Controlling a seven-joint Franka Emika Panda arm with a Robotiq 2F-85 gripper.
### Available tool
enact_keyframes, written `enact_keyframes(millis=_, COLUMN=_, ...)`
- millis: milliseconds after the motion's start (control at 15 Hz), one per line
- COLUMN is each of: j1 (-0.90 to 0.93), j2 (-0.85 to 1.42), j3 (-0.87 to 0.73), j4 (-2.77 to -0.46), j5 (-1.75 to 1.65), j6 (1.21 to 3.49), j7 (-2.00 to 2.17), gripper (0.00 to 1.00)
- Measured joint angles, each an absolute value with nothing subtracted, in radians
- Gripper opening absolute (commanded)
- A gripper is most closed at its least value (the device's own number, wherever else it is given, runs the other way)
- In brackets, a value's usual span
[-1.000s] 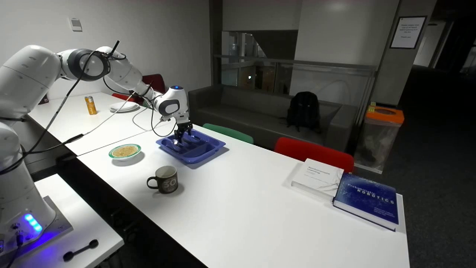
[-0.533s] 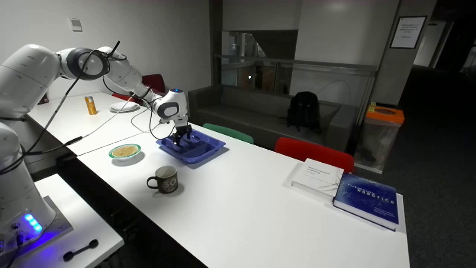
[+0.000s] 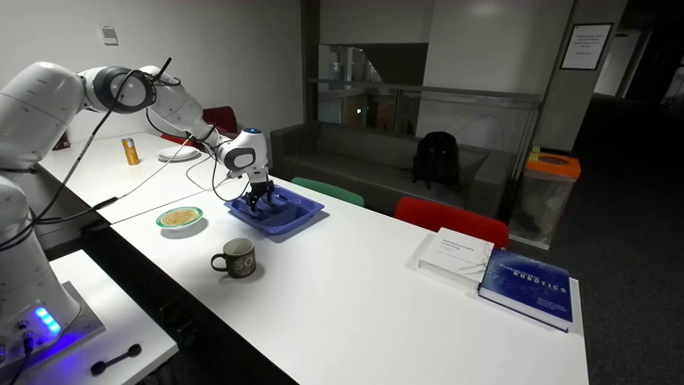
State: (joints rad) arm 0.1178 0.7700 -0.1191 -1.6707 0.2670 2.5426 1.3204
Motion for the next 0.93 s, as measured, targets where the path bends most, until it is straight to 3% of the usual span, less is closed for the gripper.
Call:
enact_keyframes(millis=733, j1=0.114, j2=0.789, j3=-0.112, j4=-1.662, j5=0.267, j6=2.542, j7=1.320, gripper=0.99)
enact_keyframes(millis=933, j1=0.110, j2=0.806, j3=-0.112, j4=-1.646, j5=0.267, j6=2.541, j7=1.320, gripper=0.89)
